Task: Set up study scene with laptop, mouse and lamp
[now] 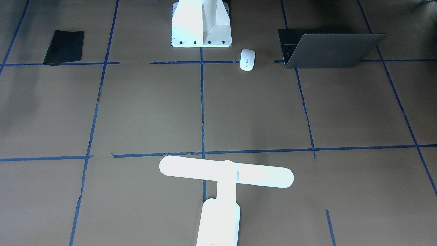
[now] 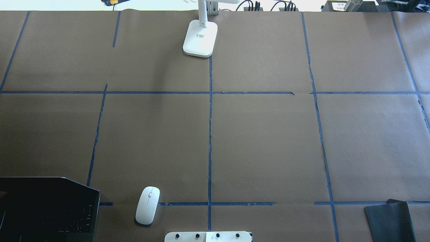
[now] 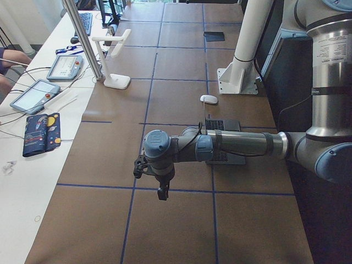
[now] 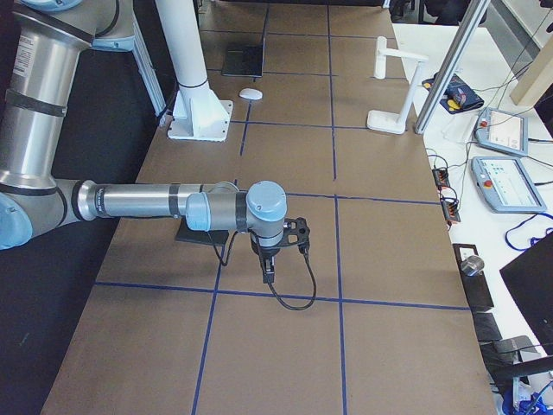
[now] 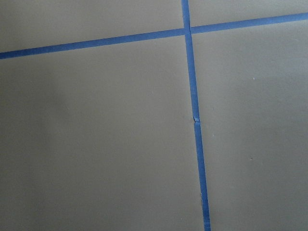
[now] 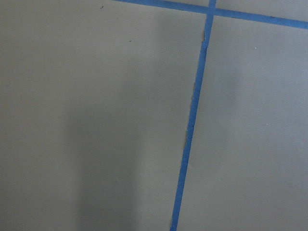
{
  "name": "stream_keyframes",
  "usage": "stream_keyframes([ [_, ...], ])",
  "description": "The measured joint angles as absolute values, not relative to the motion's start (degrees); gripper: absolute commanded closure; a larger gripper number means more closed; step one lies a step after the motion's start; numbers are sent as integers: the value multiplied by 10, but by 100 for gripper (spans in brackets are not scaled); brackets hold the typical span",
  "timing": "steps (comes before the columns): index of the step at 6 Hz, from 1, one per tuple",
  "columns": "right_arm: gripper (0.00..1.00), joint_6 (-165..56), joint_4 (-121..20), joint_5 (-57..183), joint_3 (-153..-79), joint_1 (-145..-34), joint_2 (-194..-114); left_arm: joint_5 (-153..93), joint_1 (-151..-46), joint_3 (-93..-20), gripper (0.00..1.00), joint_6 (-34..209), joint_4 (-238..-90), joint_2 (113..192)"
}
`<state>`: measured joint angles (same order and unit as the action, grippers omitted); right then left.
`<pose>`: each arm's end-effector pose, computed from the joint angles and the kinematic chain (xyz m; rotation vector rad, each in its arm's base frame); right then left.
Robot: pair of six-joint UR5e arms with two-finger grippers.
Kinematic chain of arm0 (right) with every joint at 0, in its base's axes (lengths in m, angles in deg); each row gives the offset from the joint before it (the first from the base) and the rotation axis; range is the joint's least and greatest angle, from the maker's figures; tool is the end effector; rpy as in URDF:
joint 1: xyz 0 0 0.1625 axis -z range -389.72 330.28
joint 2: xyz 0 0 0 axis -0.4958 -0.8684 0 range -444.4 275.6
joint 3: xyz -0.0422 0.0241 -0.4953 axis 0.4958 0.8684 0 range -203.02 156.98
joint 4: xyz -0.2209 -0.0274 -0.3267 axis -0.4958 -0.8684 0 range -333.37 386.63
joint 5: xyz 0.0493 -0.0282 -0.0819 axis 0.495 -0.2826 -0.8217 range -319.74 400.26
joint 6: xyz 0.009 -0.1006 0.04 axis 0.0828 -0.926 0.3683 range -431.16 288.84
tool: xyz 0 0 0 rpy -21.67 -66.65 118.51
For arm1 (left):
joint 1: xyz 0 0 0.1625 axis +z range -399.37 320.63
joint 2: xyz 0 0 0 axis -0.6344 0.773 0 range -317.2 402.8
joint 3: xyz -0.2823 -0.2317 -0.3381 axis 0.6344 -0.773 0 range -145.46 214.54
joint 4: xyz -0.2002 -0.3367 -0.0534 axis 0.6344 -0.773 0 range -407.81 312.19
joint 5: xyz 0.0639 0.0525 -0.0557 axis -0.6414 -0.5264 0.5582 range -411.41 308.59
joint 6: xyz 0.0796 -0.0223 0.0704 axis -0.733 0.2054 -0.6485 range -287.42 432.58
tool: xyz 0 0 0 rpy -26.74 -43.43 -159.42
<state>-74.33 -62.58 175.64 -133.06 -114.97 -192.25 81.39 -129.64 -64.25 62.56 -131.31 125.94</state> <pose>0.0291 -0.3264 0.6930 0.0383 -0.7932 -0.1515 -0.0613 -0.4054 0.7313 -0.0088 0.7510 0.1325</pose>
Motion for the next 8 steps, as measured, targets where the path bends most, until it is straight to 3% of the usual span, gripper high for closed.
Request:
stream_keyframes([
  [4, 0, -739, -628, 1755, -1334, -1150, -1909, 815, -1295, -664, 0, 629, -1310, 1259],
  [8, 0, -736, -627, 1759, -1335, -1150, -1893, 822, -1285, -675, 0, 629, -1339, 1312],
])
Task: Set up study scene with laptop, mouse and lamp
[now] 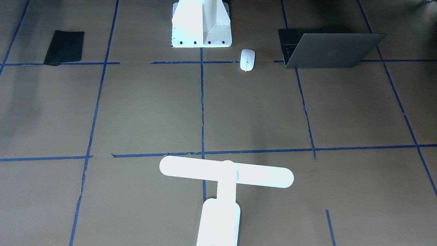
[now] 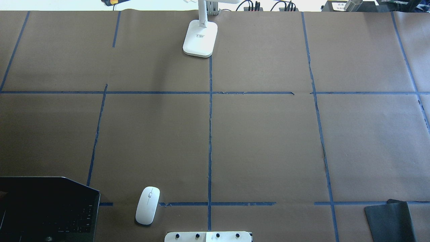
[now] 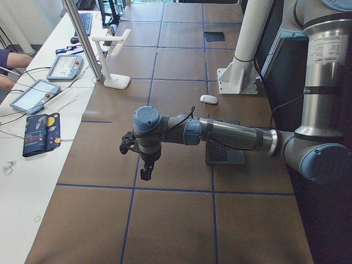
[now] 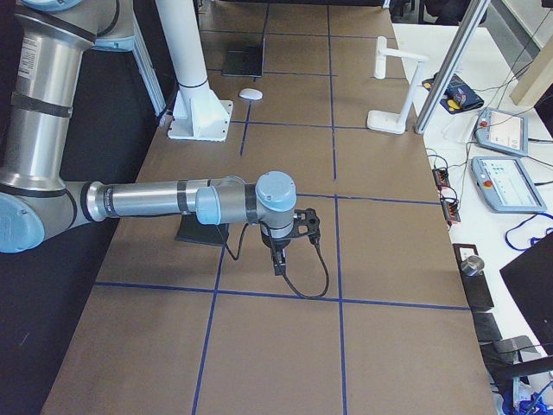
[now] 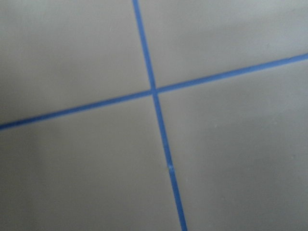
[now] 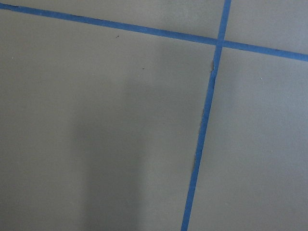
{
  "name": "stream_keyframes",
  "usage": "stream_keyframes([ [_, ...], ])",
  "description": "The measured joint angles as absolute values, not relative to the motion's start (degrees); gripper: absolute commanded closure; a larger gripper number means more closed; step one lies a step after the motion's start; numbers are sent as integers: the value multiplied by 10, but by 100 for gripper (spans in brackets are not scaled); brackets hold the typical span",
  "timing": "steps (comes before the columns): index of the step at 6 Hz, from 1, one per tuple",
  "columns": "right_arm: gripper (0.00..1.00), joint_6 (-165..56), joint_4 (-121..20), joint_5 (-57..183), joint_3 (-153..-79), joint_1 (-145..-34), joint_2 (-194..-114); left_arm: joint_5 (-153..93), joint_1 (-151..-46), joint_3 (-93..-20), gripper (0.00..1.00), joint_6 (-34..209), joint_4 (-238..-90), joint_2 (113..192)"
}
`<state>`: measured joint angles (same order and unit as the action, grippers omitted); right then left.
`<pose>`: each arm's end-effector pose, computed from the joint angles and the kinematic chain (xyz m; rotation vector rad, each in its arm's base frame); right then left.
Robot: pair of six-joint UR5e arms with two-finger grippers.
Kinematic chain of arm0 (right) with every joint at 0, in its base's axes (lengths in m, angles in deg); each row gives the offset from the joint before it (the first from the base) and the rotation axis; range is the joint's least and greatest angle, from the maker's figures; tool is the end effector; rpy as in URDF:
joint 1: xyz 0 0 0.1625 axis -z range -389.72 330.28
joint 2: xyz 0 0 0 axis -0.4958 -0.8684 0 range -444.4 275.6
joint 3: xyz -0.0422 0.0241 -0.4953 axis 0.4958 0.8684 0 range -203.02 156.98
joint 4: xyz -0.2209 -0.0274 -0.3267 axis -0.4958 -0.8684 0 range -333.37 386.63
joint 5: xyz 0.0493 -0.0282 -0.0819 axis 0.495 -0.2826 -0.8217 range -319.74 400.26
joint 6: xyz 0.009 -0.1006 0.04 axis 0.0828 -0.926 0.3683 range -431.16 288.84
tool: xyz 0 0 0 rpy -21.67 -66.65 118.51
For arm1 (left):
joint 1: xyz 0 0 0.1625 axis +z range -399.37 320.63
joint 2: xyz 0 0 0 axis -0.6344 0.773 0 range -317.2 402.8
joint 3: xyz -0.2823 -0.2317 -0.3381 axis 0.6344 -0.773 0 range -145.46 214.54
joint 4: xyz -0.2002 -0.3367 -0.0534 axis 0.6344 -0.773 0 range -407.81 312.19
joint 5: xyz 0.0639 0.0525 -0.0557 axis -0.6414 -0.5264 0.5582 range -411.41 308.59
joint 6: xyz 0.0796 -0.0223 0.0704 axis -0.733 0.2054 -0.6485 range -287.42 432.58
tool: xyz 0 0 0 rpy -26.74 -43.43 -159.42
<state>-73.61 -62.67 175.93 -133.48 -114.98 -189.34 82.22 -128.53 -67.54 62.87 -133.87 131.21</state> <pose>0.0266 -0.3528 0.6722 0.0868 -0.7990 -0.1619 -0.0515 -0.4611 0.6588 0.1676 0.7515 0.2186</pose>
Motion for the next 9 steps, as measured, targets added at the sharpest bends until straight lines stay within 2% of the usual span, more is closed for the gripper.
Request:
stream_keyframes([
  [3, 0, -742, -613, 1760, -1346, -1150, -1895, 921, -1223, -720, 0, 630, -1418, 1307],
  [5, 0, -740, -606, 1760, -1345, -1150, -1895, 930, -1139, -795, 0, 629, -1463, 1283],
  [7, 0, -736, -606, 1760, -1344, -1149, -1895, 922, -1058, -868, 0, 588, -1539, 1222],
  [9, 0, -735, -606, 1760, -1343, -1149, -1895, 913, -1018, -889, 0, 538, -1627, 1170],
])
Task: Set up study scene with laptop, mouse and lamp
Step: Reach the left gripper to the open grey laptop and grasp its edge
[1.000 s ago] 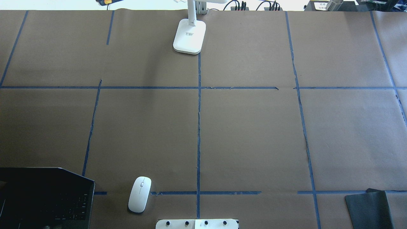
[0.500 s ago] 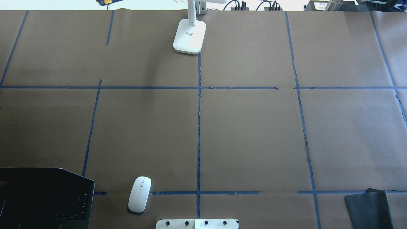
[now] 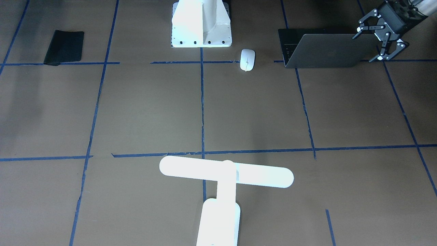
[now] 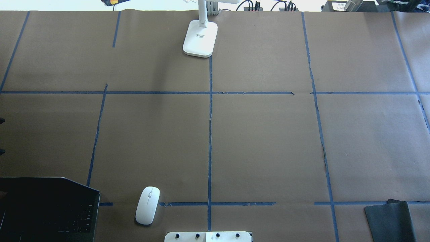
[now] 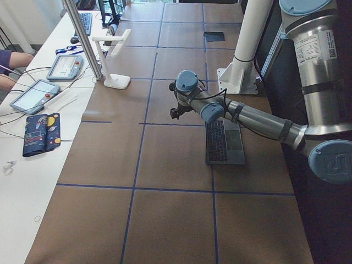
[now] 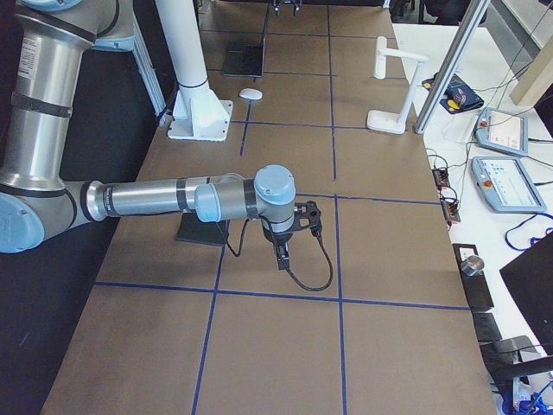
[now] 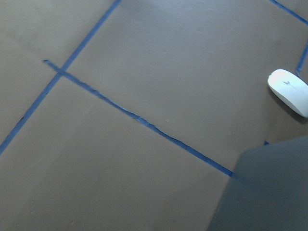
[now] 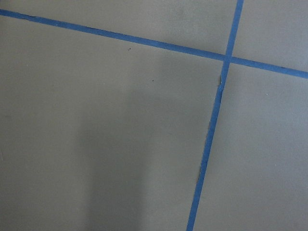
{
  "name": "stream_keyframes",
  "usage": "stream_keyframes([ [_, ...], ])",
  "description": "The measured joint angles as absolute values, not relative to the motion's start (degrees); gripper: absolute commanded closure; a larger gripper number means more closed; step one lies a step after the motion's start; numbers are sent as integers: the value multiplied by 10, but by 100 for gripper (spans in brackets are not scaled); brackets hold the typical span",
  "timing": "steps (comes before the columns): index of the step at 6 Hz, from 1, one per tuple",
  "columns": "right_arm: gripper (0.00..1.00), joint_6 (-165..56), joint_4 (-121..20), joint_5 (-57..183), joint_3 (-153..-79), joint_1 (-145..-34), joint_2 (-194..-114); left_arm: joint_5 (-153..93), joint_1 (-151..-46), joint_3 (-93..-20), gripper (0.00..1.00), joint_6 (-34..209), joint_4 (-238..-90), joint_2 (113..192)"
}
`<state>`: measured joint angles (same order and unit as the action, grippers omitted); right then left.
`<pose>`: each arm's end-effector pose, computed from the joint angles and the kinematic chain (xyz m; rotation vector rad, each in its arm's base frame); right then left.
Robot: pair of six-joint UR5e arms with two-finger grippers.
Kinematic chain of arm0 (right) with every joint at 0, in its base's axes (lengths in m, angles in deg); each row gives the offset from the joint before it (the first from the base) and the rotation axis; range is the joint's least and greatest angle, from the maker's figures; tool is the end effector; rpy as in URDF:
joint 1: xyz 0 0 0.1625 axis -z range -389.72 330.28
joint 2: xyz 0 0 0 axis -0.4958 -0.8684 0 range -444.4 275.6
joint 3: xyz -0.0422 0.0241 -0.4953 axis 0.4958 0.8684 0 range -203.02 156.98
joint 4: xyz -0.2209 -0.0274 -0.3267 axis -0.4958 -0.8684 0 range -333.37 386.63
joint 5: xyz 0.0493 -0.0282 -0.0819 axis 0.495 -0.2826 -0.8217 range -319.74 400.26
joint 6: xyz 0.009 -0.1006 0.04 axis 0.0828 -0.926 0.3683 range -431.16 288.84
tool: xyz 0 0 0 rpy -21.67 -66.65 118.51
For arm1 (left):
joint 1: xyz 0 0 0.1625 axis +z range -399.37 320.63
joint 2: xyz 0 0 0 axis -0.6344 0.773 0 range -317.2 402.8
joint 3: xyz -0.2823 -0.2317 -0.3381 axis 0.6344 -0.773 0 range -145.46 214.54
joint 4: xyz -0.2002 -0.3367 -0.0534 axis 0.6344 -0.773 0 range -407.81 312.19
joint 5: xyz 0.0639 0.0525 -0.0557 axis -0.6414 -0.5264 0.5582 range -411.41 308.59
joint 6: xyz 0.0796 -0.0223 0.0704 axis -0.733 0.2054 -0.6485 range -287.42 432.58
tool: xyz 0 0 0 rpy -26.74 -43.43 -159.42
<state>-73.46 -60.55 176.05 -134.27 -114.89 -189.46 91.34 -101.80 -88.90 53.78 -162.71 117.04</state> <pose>0.0257 -0.3544 0.6622 0.1313 -0.8016 -0.1804 0.1147 -0.3207 0.5093 0.6510 0.9734 1.0609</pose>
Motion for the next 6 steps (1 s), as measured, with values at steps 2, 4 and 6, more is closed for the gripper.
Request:
stream_keyframes([
  [2, 0, -734, -606, 1760, -1342, -1149, -1895, 913, -977, -914, 0, 511, -1638, 1146],
  [4, 0, -734, -606, 1760, -1340, -1149, -1895, 913, -947, -927, 1, 507, -1641, 1122],
  [6, 0, -735, -606, 1760, -1338, -1149, -1895, 911, -925, -923, 11, 506, -1642, 1115],
])
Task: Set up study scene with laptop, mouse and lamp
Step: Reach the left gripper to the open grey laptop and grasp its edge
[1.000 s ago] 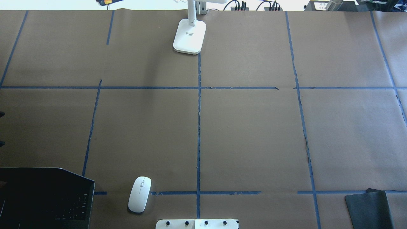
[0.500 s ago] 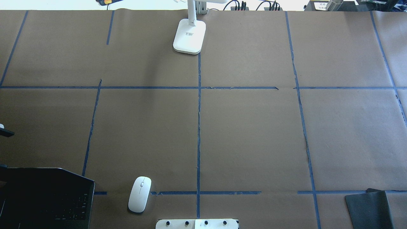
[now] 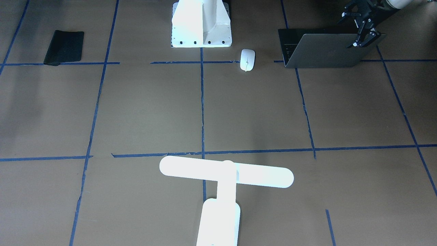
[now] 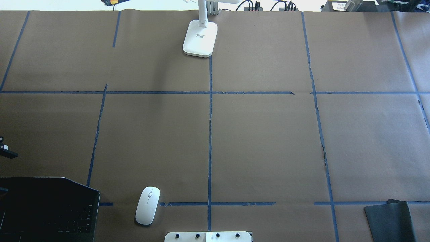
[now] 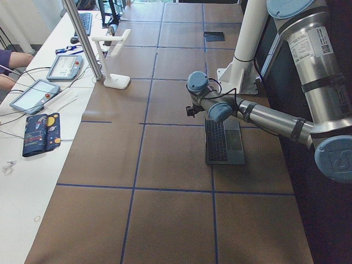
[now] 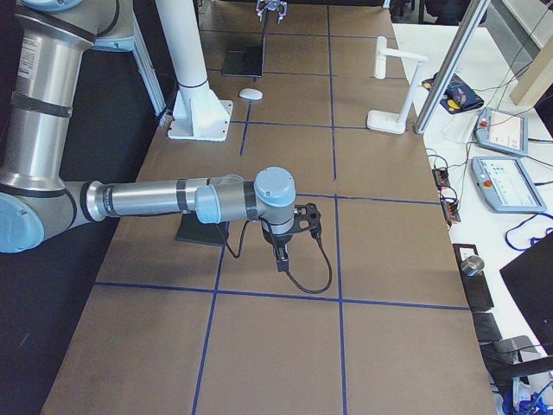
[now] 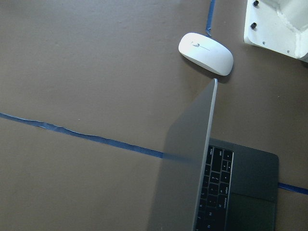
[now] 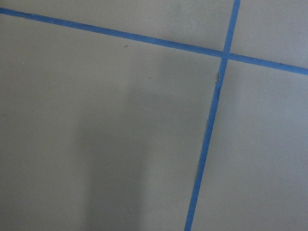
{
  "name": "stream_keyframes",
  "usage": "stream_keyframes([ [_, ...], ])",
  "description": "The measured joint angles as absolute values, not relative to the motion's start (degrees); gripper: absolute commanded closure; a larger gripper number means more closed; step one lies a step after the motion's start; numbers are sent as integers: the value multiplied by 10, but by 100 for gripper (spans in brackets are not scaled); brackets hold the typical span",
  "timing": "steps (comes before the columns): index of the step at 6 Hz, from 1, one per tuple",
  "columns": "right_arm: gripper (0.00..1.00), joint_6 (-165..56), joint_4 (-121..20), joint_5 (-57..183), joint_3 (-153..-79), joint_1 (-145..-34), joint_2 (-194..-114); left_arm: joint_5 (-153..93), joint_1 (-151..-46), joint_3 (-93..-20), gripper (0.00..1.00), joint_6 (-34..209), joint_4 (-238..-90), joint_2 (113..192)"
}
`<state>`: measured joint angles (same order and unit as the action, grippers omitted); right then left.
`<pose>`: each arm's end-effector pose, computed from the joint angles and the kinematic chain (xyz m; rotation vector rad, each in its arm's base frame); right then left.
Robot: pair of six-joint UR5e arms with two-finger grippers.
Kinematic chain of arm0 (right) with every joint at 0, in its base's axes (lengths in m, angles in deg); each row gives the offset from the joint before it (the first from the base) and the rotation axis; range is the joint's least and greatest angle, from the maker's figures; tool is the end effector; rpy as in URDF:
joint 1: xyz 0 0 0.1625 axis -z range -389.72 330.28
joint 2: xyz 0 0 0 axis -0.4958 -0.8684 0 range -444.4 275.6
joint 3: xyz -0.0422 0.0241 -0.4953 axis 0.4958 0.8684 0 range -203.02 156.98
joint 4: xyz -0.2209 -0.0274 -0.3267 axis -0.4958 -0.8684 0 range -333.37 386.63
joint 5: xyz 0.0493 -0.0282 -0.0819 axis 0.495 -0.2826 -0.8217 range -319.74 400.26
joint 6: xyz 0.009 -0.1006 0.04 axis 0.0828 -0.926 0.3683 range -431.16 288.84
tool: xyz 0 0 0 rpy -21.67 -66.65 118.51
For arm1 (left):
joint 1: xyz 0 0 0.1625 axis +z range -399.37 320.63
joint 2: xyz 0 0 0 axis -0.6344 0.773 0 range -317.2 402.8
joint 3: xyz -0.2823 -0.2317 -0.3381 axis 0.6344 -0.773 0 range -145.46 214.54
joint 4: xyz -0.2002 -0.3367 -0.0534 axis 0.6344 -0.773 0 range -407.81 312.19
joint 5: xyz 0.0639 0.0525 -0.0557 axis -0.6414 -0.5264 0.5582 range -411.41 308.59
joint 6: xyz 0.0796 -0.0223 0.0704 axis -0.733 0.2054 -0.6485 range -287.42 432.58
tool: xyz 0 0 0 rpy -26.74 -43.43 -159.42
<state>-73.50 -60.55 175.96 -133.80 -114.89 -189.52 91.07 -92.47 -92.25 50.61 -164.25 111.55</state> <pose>0.0259 -0.3537 0.6666 0.1228 -0.7999 -0.1773 0.1404 -0.2655 0.5090 0.6015 1.0241 1.2477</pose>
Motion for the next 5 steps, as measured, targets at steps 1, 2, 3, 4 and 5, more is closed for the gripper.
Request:
stream_keyframes([
  [1, 0, -736, -606, 1759, -1337, -1149, -1895, 909, -917, -917, 44, 506, -1643, 1116],
  [2, 0, -737, -605, 1759, -1336, -1149, -1895, 909, -912, -911, 87, 506, -1642, 1117],
  [3, 0, -738, -604, 1759, -1336, -1149, -1895, 909, -909, -907, 98, 503, -1642, 1117],
  [4, 0, -737, -605, 1759, -1336, -1149, -1895, 909, -909, -903, 100, 480, -1641, 1118],
  [5, 0, -735, -605, 1759, -1336, -1149, -1895, 911, -909, -896, 100, 448, -1640, 1119],
])
